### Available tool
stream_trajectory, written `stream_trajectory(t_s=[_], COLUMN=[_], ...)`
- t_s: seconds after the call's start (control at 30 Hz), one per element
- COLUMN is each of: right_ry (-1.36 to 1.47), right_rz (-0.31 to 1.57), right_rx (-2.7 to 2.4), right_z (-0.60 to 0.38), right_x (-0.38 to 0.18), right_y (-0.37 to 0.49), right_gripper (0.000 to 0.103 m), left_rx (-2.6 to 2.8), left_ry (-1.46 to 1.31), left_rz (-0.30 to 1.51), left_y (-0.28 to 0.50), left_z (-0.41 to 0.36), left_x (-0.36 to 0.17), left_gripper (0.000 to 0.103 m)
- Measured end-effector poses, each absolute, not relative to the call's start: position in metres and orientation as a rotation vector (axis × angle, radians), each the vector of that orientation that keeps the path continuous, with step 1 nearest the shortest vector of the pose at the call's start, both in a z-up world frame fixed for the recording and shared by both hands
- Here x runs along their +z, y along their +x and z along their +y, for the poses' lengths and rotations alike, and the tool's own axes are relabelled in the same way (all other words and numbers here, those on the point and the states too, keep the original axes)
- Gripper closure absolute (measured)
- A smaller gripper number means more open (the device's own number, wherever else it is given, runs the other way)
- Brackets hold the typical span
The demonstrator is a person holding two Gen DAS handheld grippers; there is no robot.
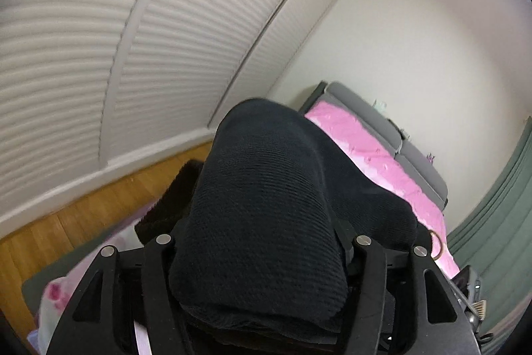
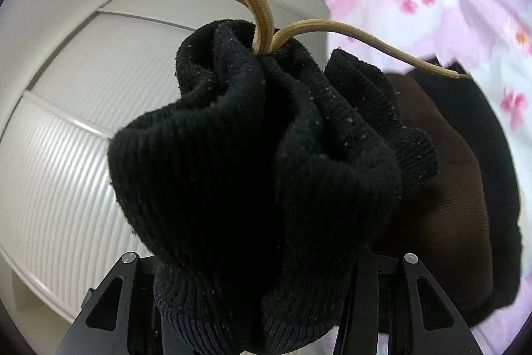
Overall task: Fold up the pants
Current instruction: 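Lift the folded sweatpants with both tools and carry them to the clothes stack, then lower the sweatpants onto the dark clothes stack and open both tools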
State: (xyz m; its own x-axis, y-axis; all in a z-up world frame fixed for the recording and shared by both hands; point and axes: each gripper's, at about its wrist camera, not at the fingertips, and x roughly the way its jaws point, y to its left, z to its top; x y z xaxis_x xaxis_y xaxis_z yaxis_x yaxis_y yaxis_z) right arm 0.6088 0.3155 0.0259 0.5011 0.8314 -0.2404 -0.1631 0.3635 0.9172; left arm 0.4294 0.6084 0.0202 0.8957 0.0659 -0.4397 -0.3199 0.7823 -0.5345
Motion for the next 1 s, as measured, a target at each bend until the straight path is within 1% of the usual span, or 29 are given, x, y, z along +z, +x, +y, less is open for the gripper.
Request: stream_trajectory(t_s=[0.13,0.23,0.33,0.4,0.47,0.5,0.6,0.63,0.67,0.7,0.73,0.77,0.83,1.0], right_ry=[0.982,0.952,0.943,0.938,0.948,0.949,0.907,0.894,0.894,0.895,0.894,0.909,0.959,0.926], right_rz=[0.854,0.866,0.905,0.924,0.942,0.952,0.965,0.963,0.964,0.976,0.994,0.999,0.993,0.980], right_rx=[0.712,0.697,0.686,0.702,0.710,0.709,0.683,0.662,0.650,0.633,0.605,0.580,0.557,0.528], right_z=[0.322,0.326,0.328,0.322,0.317,0.314,0.303,0.300,0.296,0.292,0.287,0.280,0.266,0.233], right_x=[-0.003,-0.005,-0.006,0.004,0.011,0.016,0.034,0.038,0.041,0.043,0.044,0.045,0.044,0.069], right_y=[0.628,0.637,0.647,0.639,0.635,0.634,0.632,0.627,0.624,0.622,0.621,0.620,0.620,0.621], right_gripper=[0.056,0.058,0.058,0.055,0.048,0.046,0.038,0.032,0.024,0.021,0.018,0.017,0.011,0.010], left_rx=[0.239,0.255,0.268,0.275,0.315,0.331,0.341,0.341,0.340,0.336,0.338,0.345,0.354,0.376], left_ry=[-0.632,-0.630,-0.626,-0.607,-0.576,-0.569,-0.578,-0.582,-0.586,-0.588,-0.586,-0.584,-0.584,-0.610], left_rz=[0.452,0.462,0.457,0.445,0.433,0.428,0.427,0.436,0.443,0.443,0.438,0.429,0.423,0.422], left_y=[0.444,0.451,0.452,0.446,0.439,0.435,0.422,0.420,0.418,0.416,0.414,0.411,0.409,0.397], left_z=[0.611,0.612,0.610,0.608,0.606,0.604,0.600,0.598,0.596,0.595,0.595,0.595,0.596,0.599], left_x=[-0.001,-0.014,-0.012,-0.003,0.008,0.010,0.017,0.019,0.022,0.026,0.029,0.034,0.036,0.038], left_gripper=[0.034,0.033,0.031,0.025,0.014,0.012,0.012,0.012,0.012,0.011,0.009,0.005,0.005,0.005])
